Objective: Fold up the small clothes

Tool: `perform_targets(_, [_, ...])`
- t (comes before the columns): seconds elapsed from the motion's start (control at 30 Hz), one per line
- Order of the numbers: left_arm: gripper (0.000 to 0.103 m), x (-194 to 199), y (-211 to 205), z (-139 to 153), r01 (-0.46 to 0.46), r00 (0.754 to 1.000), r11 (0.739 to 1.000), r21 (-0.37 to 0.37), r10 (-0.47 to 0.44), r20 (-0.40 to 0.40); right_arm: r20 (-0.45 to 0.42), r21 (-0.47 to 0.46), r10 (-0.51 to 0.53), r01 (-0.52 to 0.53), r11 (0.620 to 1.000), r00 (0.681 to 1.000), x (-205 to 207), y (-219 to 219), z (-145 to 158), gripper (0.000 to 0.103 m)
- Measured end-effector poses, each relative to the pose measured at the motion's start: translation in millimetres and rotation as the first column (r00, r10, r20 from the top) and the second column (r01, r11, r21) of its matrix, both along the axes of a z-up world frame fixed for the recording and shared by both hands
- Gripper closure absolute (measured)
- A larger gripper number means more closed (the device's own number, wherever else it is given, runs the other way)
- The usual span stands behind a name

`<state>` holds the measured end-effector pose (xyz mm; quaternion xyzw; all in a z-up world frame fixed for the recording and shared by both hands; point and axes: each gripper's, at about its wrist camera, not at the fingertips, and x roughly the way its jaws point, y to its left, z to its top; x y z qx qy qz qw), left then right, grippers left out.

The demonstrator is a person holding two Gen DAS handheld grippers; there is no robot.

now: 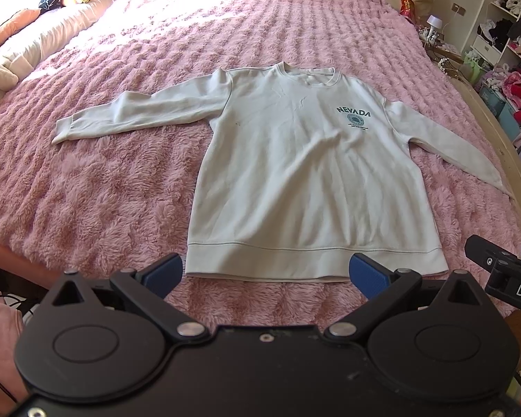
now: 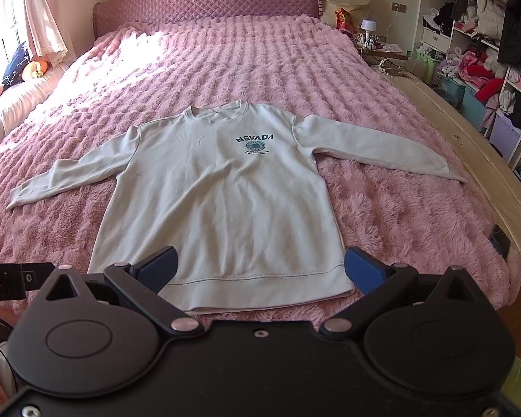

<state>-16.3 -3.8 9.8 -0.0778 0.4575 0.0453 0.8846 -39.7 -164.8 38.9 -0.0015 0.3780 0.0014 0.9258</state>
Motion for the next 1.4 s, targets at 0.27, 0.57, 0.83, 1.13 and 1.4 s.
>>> perform_targets(0.27, [0.0,-1.0,-0.4,2.4,-0.007,1.0,1.0,0.003,0.007,0.005,0.003,-0.003,-0.002,0.002,1.0,1.0,-1.3,-2.0,0.2,0.0])
perform_targets(0.57, [0.0,-1.2,0.4,2.3,-0.006,1.0,1.0,0.004,0.006,0.005,-0.001,-0.004,-0.009,0.009,1.0,1.0,-5.6,-6.8,1.9,0.0])
perform_targets(0.83, [0.0,-2.0,-0.2,1.3,-0.008,1.0,1.0,0.003,0.008,0.0,-0.003,-0.005,-0.009,0.009,1.0,1.0,-5.4,-7.9,1.9,0.0])
perform_targets(1.13, [0.0,-1.8,-0.1,-0.7,-0.005,1.0,1.0,0.001,0.005,-0.014,-0.011,-0.001,-0.012,0.012,1.0,1.0,-5.4,-9.4,1.4,0.0])
perform_targets(1.4, [0.0,-2.7,2.2,-3.3,-0.008,1.0,1.0,0.0,0.008,-0.029,-0.022,-0.002,-0.008,0.008,1.0,1.0,-4.5,-8.4,0.4,0.0])
